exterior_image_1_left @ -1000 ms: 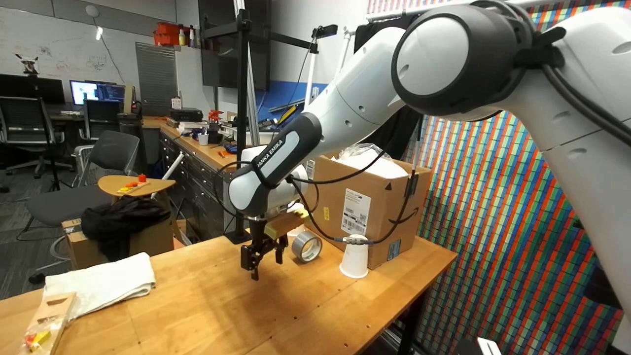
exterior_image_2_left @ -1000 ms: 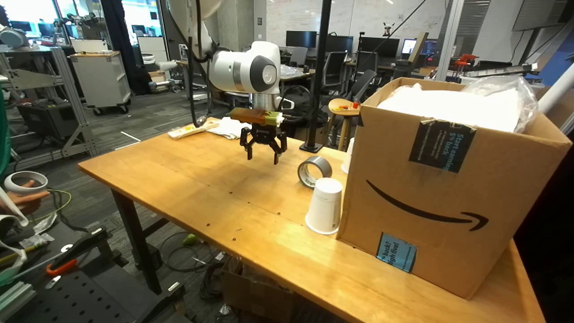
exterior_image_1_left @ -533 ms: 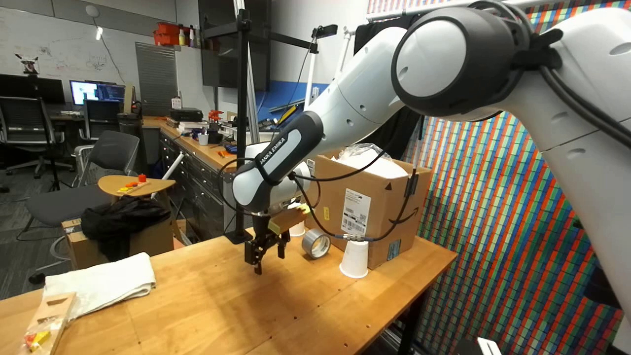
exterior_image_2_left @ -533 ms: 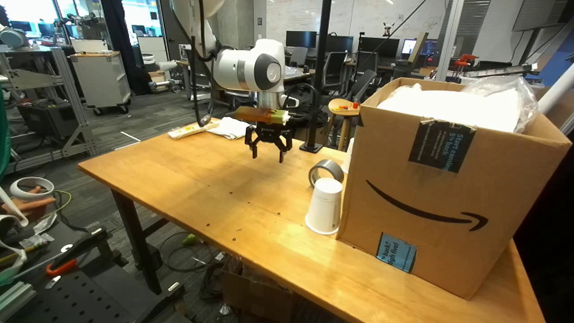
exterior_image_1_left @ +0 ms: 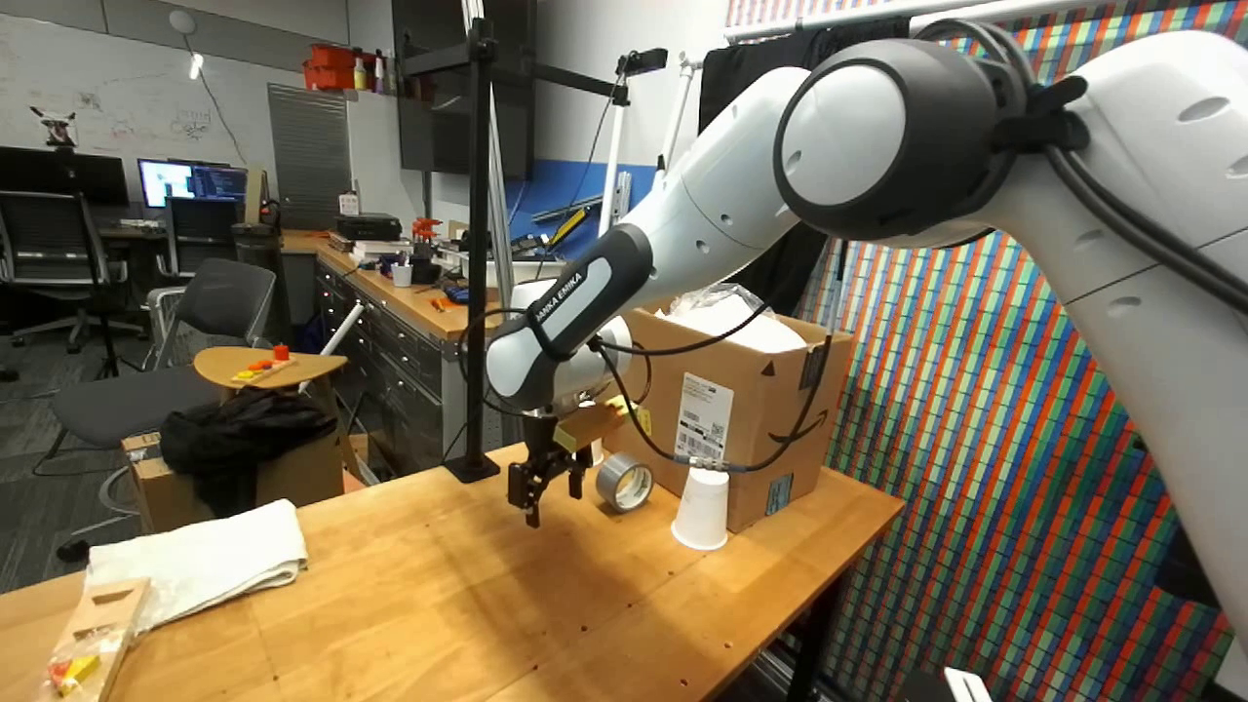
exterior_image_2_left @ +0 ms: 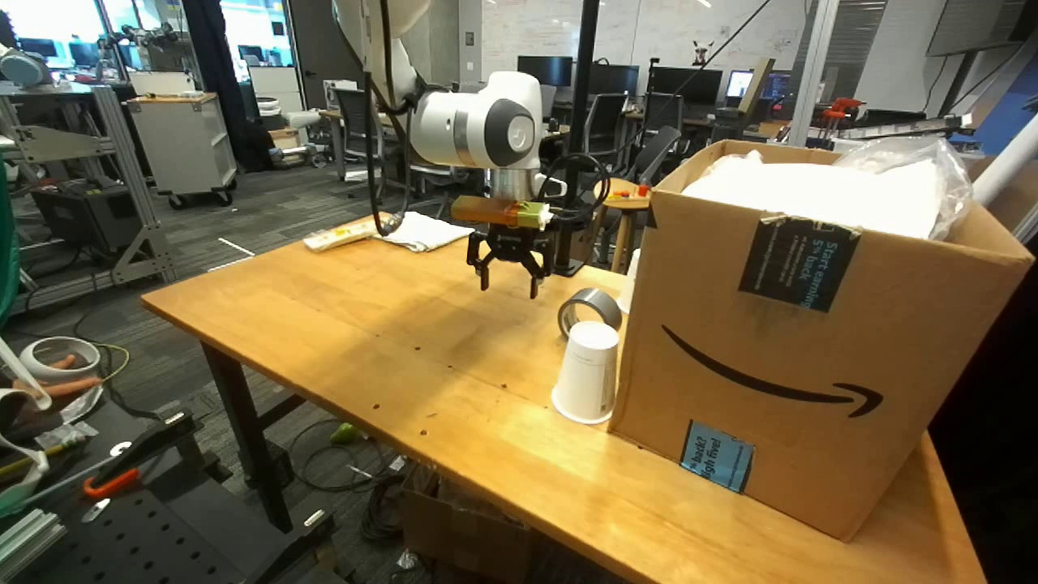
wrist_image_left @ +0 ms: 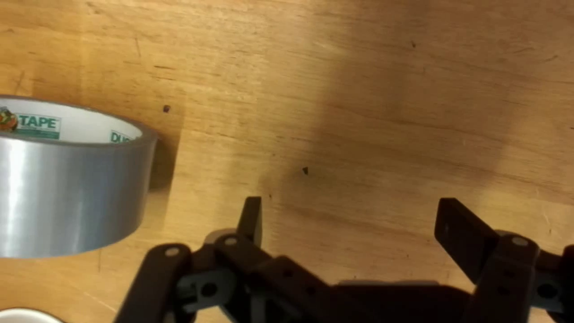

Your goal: Roll the grey masking tape to the right

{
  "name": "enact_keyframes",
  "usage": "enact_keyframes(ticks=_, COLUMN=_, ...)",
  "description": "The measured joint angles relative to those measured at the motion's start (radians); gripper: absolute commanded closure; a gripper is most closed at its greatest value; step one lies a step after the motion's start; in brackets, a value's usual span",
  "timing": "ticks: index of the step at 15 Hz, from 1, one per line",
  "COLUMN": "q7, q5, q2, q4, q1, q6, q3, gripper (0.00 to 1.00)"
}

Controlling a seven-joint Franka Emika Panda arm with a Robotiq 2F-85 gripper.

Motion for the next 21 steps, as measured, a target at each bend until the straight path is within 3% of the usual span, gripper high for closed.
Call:
enact_keyframes(ticks=10, q7=-0.024, q5=0.003, q2=0.046, q4=0.039, q1=-0.045, q6=-0.003, q3=-0.009, gripper=0.00)
enact_keyframes(ticks=21, q7=-0.027, q5=0.003, q2=0.047, q4=0.087, q1=-0.065, q6=-0.034, q3=-0.072, gripper=0.00)
